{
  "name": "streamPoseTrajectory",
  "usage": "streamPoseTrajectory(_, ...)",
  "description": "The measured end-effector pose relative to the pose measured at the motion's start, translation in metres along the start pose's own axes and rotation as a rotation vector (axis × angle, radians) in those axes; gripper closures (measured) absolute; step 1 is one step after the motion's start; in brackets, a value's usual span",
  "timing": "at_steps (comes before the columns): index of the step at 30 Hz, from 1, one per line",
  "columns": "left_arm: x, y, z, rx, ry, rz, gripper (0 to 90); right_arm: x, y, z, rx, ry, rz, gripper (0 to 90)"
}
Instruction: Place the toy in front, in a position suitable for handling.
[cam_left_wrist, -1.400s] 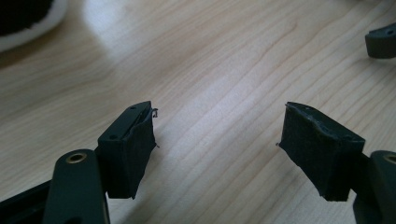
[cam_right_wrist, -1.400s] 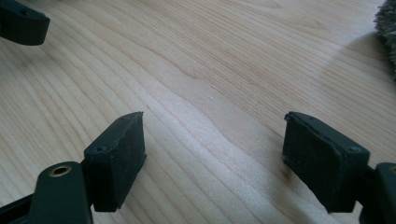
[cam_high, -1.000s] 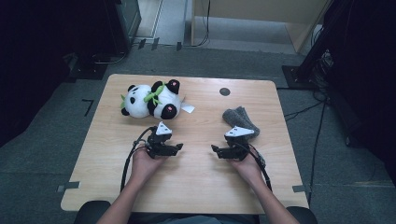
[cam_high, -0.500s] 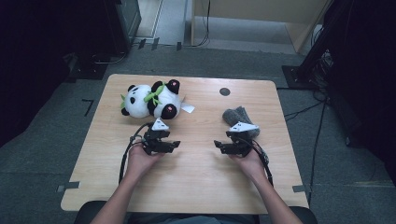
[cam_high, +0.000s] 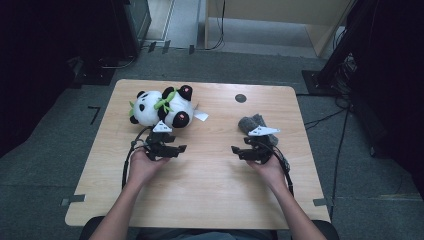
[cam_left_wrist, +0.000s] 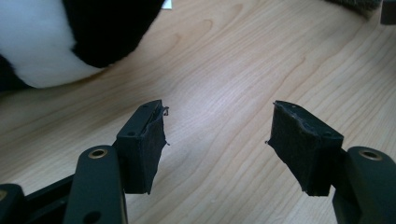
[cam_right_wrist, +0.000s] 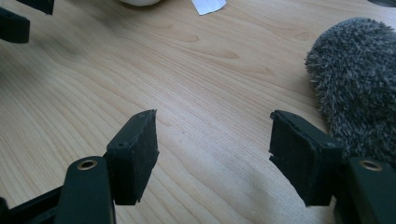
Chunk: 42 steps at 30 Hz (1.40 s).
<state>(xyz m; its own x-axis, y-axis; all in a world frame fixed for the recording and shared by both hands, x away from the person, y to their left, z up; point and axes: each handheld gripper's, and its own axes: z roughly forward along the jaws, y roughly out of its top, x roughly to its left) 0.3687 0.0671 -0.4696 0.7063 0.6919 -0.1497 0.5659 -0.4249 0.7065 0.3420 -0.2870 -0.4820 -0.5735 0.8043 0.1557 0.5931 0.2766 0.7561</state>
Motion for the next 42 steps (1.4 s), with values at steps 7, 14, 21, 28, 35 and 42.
streamPoseTrajectory(7, 0.012, 0.007, -0.010, -0.020, 0.030, 0.010, 36.5, -0.001, 0.006, 0.002, 0.012, -0.005, -0.025, 35.3)
streamPoseTrajectory(14, 0.027, 0.011, -0.019, -0.018, 0.059, 0.008, 38.9, -0.005, 0.008, 0.003, 0.006, 0.000, -0.024, 36.2)
streamPoseTrajectory(21, 0.037, 0.021, -0.027, -0.029, 0.075, 0.013, 40.6, -0.010, 0.008, -0.002, -0.014, -0.007, -0.013, 37.9)
streamPoseTrajectory(28, 0.050, 0.024, -0.036, -0.058, 0.108, -0.010, 44.3, -0.017, 0.007, -0.005, -0.019, -0.004, 0.004, 38.6)
streamPoseTrajectory(35, 0.058, 0.035, -0.045, -0.052, 0.149, 0.002, 46.5, -0.016, 0.007, -0.004, -0.020, -0.004, -0.006, 39.0)
streamPoseTrajectory(42, 0.068, 0.049, -0.048, -0.046, 0.186, 0.022, 47.0, -0.019, 0.008, -0.006, -0.028, -0.001, -0.006, 41.4)
